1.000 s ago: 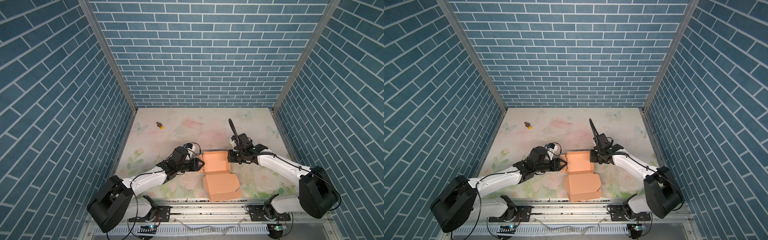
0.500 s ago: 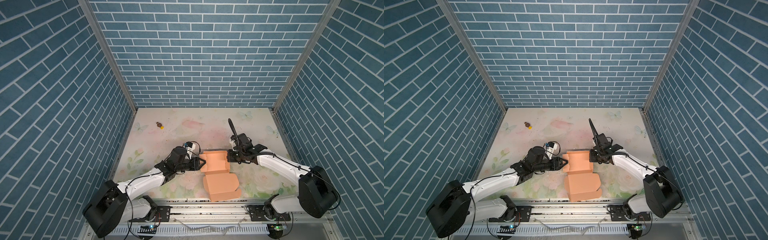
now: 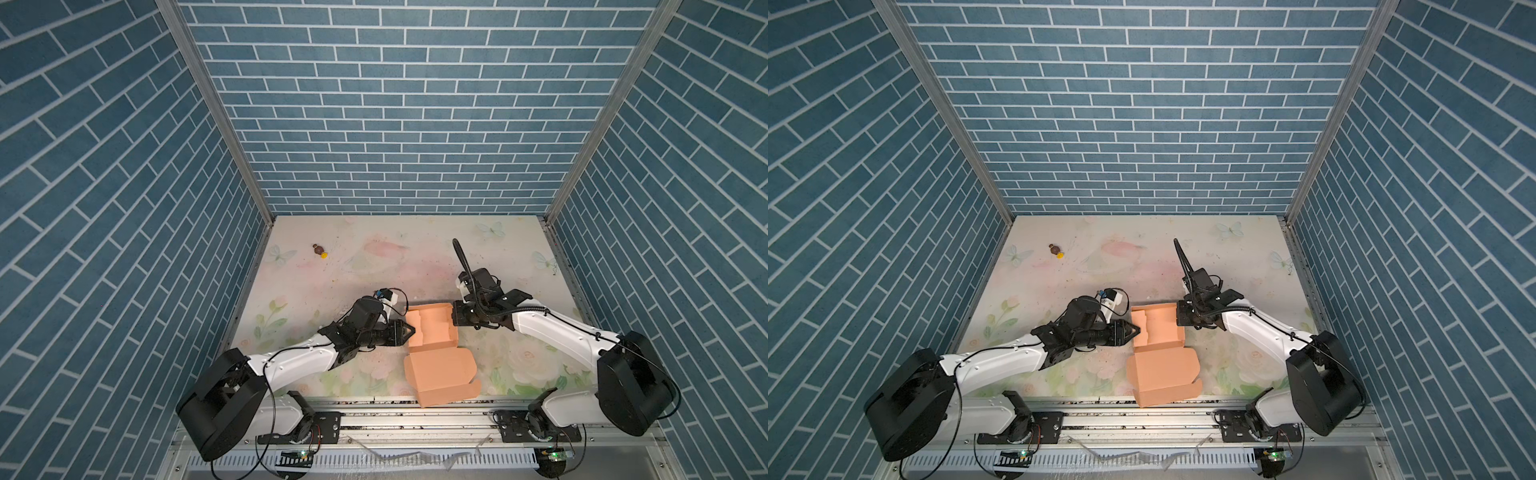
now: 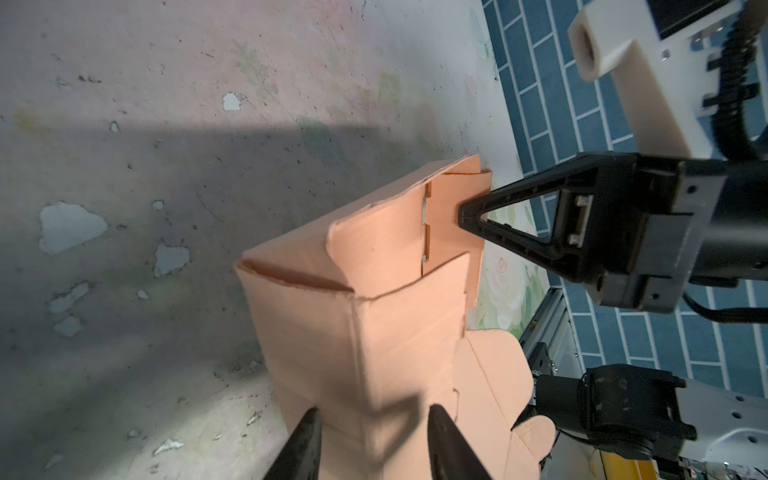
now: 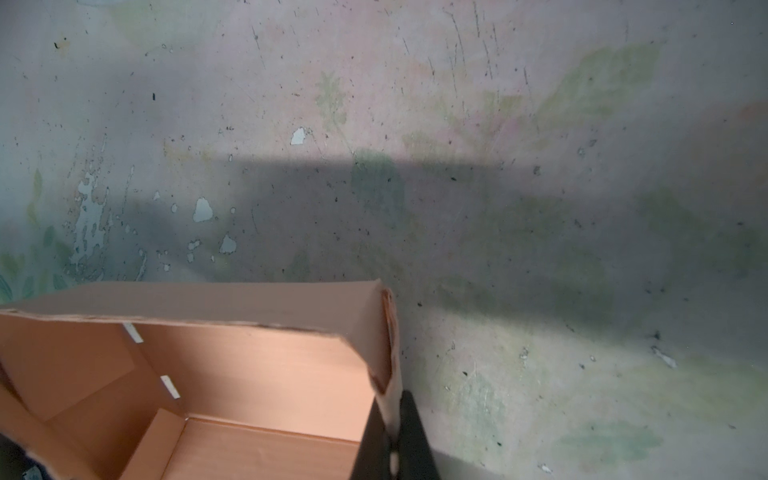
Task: Fold the paper box
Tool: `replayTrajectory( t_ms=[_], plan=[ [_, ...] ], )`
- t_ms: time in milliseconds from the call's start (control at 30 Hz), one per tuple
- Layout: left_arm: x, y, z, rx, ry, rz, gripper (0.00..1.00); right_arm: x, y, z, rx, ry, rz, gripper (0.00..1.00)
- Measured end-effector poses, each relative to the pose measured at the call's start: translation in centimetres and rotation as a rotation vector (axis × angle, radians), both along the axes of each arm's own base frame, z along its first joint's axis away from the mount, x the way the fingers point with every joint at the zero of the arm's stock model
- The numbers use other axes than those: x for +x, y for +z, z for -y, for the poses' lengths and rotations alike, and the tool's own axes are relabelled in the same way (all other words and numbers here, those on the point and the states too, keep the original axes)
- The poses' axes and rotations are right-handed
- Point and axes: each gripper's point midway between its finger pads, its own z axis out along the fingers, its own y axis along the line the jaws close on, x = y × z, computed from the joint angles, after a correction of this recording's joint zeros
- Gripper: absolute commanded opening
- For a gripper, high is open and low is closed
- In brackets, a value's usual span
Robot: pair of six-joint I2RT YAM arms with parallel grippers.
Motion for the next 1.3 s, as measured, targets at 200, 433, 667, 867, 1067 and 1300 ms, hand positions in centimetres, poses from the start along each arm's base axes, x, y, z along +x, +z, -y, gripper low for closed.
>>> replayTrajectory(
  t_ms=[200, 433, 667, 867, 1067, 1300],
  plan=[
    [0.0, 0.2, 0.4, 0.060, -0.010, 0.029, 0.45, -0.2, -0.2, 0.1, -0.024, 0.003, 0.007, 0.00],
    [0.1, 0.3, 0.1, 0.172, -0.003, 0.058, 0.46, -0.1, 0.2, 0.2, -0.060, 0.003, 0.028, 0.00],
    [-0.2, -1.4, -1.0, 0.292, 0.002, 0.055, 0.43, 0.4, 0.8, 0.0, -0.072, 0.001, 0.059, 0.00],
    [-0.6, -2.4, -1.2, 0.366, -0.002, 0.048, 0.43, 0.2, 0.6, 0.4, -0.104, -0.004, 0.063, 0.00],
    [-0.3, -2.2, -1.3, 0.386, 0.012, 0.064, 0.46, 0.2, 0.9, 0.2, -0.115, 0.002, 0.076, 0.00],
    [-0.2, -2.3, -1.6, 0.402, 0.023, 0.068, 0.47, 0.0, 0.9, 0.1, -0.148, 0.009, 0.099, 0.00]
  ],
)
